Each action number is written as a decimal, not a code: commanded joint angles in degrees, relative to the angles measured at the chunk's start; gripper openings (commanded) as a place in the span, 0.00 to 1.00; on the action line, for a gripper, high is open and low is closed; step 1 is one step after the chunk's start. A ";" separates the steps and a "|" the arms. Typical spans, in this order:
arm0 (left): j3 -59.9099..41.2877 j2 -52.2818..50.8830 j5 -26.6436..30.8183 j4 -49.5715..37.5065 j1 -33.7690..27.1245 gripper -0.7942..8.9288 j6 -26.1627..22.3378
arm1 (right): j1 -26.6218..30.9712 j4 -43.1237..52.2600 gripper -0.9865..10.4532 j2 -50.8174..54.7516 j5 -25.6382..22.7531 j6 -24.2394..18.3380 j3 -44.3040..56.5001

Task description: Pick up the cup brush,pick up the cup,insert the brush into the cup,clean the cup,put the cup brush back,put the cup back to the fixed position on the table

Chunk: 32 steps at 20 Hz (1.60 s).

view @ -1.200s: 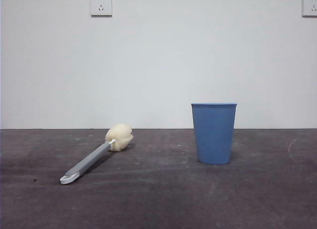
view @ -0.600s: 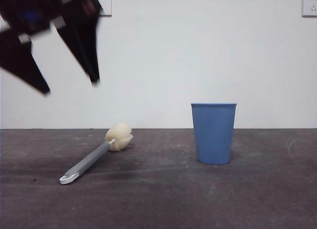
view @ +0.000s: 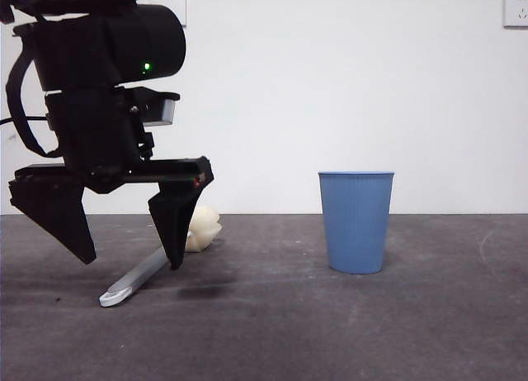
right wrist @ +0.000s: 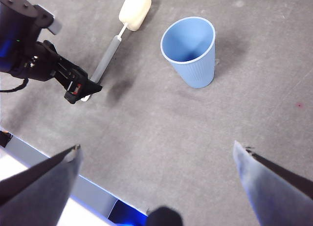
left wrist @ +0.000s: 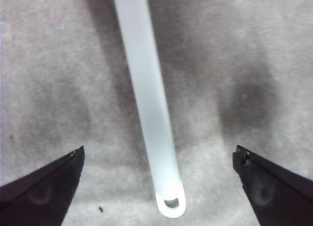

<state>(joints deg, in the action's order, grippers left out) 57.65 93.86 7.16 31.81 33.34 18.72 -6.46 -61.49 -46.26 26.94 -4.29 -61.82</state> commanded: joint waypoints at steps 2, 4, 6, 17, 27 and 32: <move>-0.07 2.25 0.76 -0.22 0.17 0.68 2.27 | -0.07 0.61 0.58 0.02 -0.04 0.44 -0.11; -0.11 3.96 0.68 -0.02 0.46 0.68 3.30 | -0.07 0.66 0.58 0.02 -0.02 0.46 -0.09; -0.17 4.52 0.79 -0.20 1.14 0.68 4.09 | -0.07 0.66 0.58 0.02 -0.04 0.90 -0.09; -0.17 4.50 0.07 0.39 1.95 0.10 4.04 | -0.07 1.03 0.58 0.02 -0.09 0.87 -0.11; -0.17 4.17 -0.04 1.99 1.92 0.10 3.74 | -0.07 1.01 0.58 0.02 -0.07 1.05 -0.11; -0.15 1.99 0.11 2.51 1.86 0.08 3.54 | -0.07 1.01 0.58 0.02 -0.04 1.05 -0.09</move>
<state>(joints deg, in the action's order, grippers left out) 57.93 96.25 6.96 34.28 35.16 22.55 -6.46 -60.82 -46.26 26.87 -3.64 -61.82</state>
